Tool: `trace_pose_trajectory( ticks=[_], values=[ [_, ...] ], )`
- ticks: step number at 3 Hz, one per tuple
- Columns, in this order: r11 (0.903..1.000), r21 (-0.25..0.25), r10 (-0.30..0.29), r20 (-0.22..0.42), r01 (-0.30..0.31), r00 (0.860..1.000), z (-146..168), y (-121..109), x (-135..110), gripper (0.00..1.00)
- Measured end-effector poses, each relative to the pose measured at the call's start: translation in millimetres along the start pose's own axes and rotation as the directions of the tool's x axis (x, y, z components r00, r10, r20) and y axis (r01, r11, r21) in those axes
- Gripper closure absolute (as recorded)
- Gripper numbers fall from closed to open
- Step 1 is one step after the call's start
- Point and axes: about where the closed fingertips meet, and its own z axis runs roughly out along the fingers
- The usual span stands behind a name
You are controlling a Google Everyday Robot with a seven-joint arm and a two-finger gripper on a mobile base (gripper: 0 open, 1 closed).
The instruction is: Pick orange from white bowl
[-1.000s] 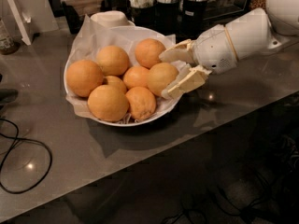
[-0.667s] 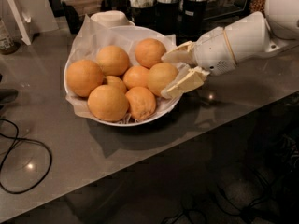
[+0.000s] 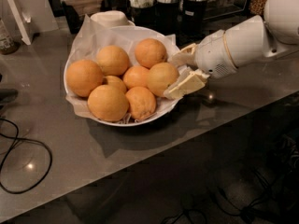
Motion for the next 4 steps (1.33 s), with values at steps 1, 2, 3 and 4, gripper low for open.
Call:
trace_pose_trajectory(
  ticks=[1, 2, 3, 4],
  values=[
    [0.9997, 0.023, 0.013, -0.051, -0.012, 0.999, 4, -3, 8, 0.33],
    [0.9997, 0.023, 0.013, -0.051, -0.012, 0.999, 3, -3, 7, 0.33],
    [0.9998, 0.017, 0.013, -0.063, -0.012, 0.998, 7, -5, 7, 0.33],
    [1.0, 0.002, 0.009, -0.077, -0.009, 0.997, 15, -6, 5, 0.34]
  ],
)
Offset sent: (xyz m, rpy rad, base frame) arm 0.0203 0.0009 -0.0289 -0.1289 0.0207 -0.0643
